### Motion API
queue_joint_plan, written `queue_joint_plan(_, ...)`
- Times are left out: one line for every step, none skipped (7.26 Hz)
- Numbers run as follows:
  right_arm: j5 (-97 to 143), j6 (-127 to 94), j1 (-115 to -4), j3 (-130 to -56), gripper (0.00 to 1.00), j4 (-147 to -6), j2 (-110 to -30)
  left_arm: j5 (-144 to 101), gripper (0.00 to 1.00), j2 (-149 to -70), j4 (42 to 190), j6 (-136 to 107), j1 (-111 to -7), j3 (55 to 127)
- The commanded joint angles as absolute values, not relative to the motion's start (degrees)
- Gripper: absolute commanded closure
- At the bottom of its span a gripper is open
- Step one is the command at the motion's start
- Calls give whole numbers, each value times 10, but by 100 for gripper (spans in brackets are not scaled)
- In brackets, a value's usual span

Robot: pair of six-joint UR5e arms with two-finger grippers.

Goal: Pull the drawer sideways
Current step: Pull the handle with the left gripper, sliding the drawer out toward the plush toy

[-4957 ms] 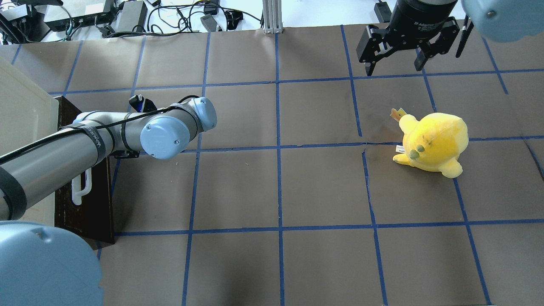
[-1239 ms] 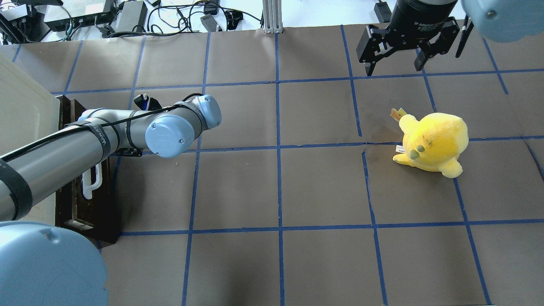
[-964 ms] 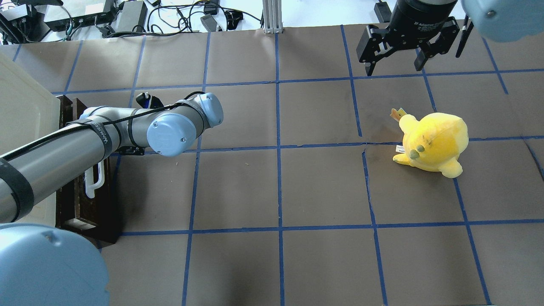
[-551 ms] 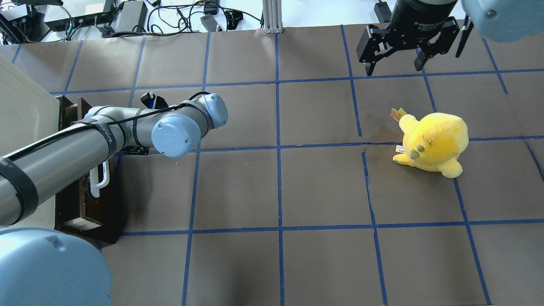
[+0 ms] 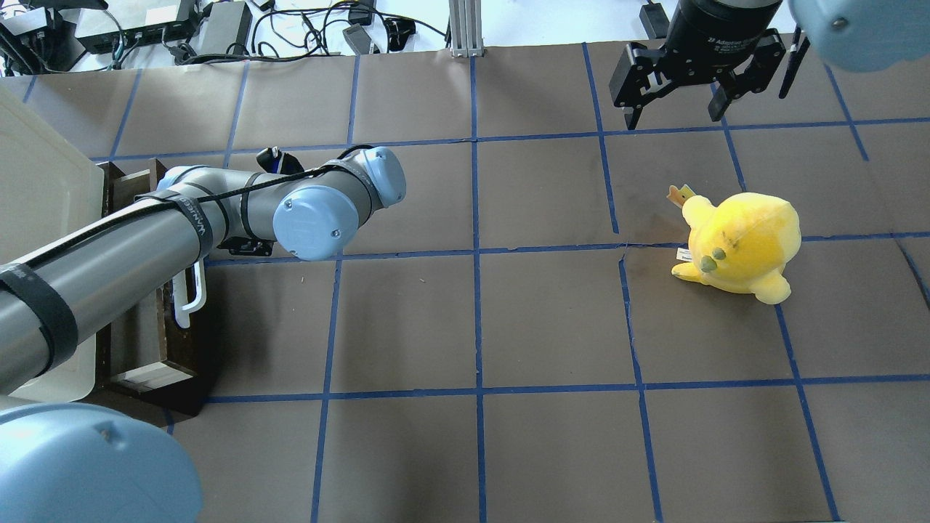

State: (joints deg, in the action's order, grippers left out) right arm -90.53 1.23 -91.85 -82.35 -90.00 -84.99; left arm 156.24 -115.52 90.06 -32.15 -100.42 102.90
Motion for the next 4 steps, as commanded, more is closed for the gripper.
queue_joint_plan(-905,12,-918,-824,0,-900,-850,1557,73,-1156,901,-313,-1010,1026)
queue_joint_plan(-905,12,-918,-824,0,-900,-850,1556,73,-1156,901,-313,-1017,1026)
queue_joint_plan(-905,12,-918,-824,0,-900,-850,1556,73,-1156,901,-313,-1020,1026)
queue_joint_plan(-905,12,-918,-824,0,-900,-850,1556,73,-1156,901,-313,-1021,1022)
